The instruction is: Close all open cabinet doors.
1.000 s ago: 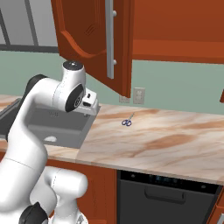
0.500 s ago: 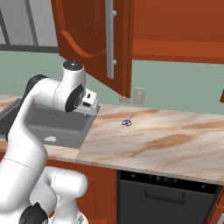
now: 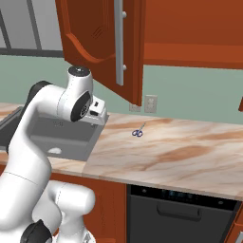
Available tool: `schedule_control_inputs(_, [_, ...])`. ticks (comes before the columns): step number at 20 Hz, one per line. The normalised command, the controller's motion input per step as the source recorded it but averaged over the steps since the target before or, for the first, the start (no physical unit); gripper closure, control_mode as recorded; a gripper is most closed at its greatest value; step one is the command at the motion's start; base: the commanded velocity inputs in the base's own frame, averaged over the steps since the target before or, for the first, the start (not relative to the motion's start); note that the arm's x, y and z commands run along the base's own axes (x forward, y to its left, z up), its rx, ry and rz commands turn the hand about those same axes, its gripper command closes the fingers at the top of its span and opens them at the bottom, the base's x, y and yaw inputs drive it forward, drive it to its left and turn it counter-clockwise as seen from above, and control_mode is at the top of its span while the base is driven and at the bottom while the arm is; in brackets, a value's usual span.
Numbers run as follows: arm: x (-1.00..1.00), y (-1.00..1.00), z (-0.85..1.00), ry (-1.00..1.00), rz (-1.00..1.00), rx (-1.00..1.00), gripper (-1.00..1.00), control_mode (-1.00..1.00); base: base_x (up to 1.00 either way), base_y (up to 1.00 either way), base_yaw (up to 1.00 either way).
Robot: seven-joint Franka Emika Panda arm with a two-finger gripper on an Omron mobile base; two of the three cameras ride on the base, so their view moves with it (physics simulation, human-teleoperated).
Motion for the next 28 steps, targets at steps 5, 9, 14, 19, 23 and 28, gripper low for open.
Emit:
schedule_control_inputs(5, [0.0, 0.0, 0.0, 0.0, 0.0, 0.0, -1.0, -1.0, 0.0, 0.0, 0.0])
schedule_control_inputs(9, [0.0, 0.0, 0.0, 0.0, 0.0, 0.0, -1.0, -1.0, 0.0, 0.0, 0.0])
schedule_control_inputs(14, [0.0, 0.0, 0.0, 0.0, 0.0, 0.0, -1.0, -1.0, 0.0, 0.0, 0.0])
schedule_control_inputs(19, [0.0, 0.0, 0.0, 0.0, 0.0, 0.0, -1.0, 1.0, 0.0, 0.0, 0.0])
schedule_control_inputs(23, [0.0, 0.0, 0.0, 0.0, 0.0, 0.0, -1.0, 1.0, 0.0, 0.0, 0.0])
schedule_control_inputs(28, [0.0, 0.0, 0.0, 0.0, 0.0, 0.0, -1.0, 1.0, -0.03, 0.0, 0.0])
